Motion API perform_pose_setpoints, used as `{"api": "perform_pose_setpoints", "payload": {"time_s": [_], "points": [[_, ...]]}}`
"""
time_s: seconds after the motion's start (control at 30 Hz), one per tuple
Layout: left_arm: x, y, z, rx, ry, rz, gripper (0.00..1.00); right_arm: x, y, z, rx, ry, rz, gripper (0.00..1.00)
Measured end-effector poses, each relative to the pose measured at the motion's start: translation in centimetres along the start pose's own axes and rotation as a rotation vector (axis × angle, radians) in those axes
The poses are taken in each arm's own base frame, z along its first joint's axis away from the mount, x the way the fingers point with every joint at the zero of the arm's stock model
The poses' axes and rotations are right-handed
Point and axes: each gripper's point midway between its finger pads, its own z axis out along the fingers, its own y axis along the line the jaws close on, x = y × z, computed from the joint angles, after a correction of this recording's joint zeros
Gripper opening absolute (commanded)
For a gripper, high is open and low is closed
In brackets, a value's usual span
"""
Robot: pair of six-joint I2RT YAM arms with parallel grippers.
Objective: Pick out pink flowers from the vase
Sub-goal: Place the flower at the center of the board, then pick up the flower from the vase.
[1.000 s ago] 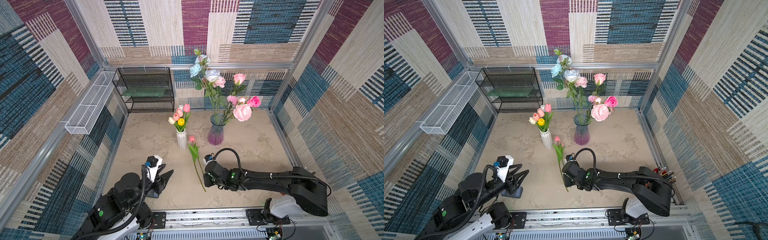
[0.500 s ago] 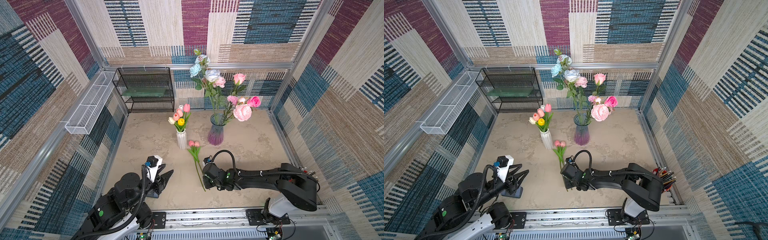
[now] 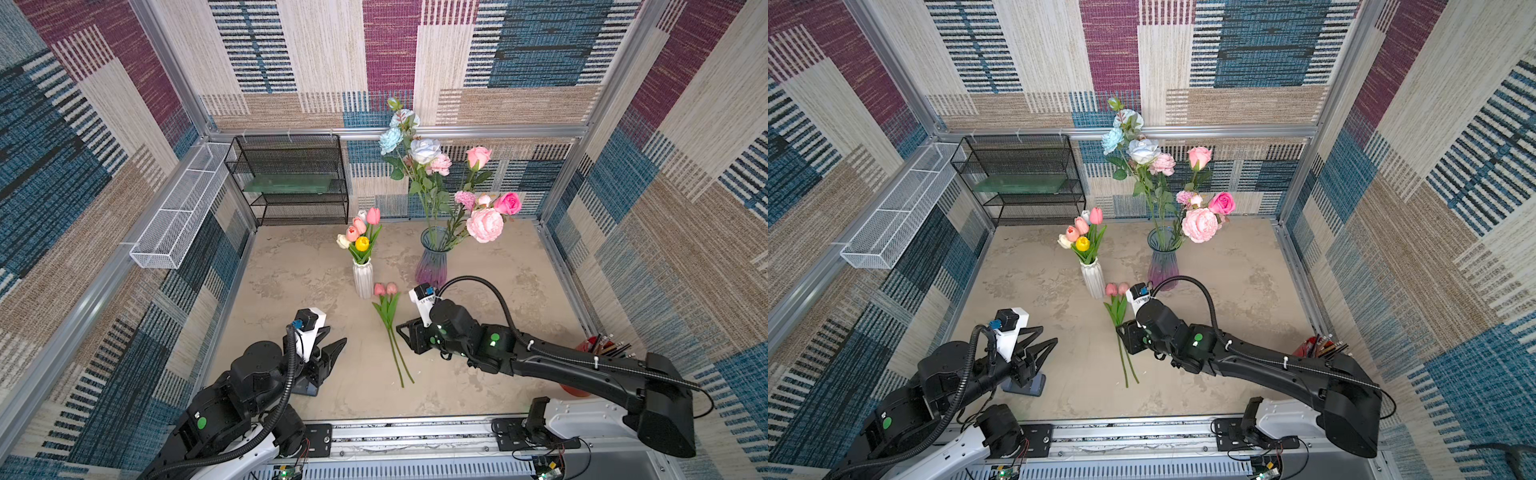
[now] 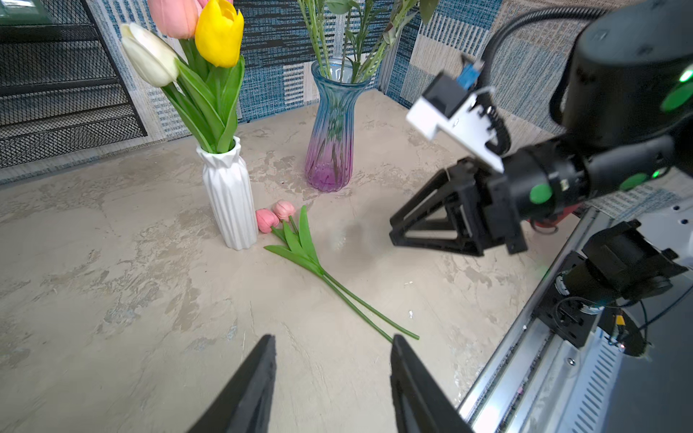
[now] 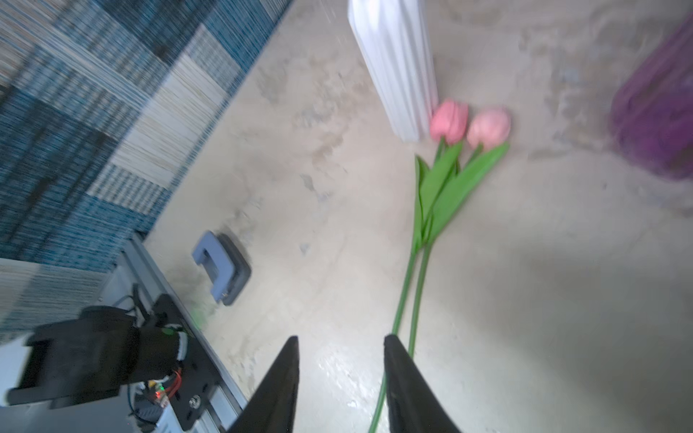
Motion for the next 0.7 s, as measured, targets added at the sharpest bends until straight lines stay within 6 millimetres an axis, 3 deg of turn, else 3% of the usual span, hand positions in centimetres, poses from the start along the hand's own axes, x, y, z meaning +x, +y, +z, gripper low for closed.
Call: {"api": "perform_pose_setpoints", "payload": {"time_s": [0.13, 0.27, 0.33, 0.4, 0.5, 0.7], "points": [[-0.8, -0.2, -0.1, 0.004, 0.011, -0.002, 0.51, -5.4, 1.4, -1.2, -0.035, -0.136, -0.074, 0.37], [-0.2, -0.2, 0.4, -0.002, 0.049, -0.001, 0.51, -9.8, 3.0, -1.4, -0.072, -0.259, -0.215, 0.27], [0.1, -0.2, 0.8, -0.005, 0.066, 0.001, 0.51, -12.4, 2.6, -1.0, -0.061, -0.32, -0.253, 0.23], [0.4, -0.2, 1.3, -0.007, 0.088, 0.007, 0.52, -15.4, 1.2, 0.0, -0.031, -0.372, -0.262, 0.22], [0.7, -0.3, 1.7, -0.002, 0.107, 0.012, 0.52, -18.3, -0.2, 2.1, -0.013, -0.402, -0.265, 0.23], [0.7, -0.6, 1.7, 0.017, 0.112, 0.047, 0.52, -20.1, 0.4, 7.0, -0.049, -0.389, -0.338, 0.26]]}}
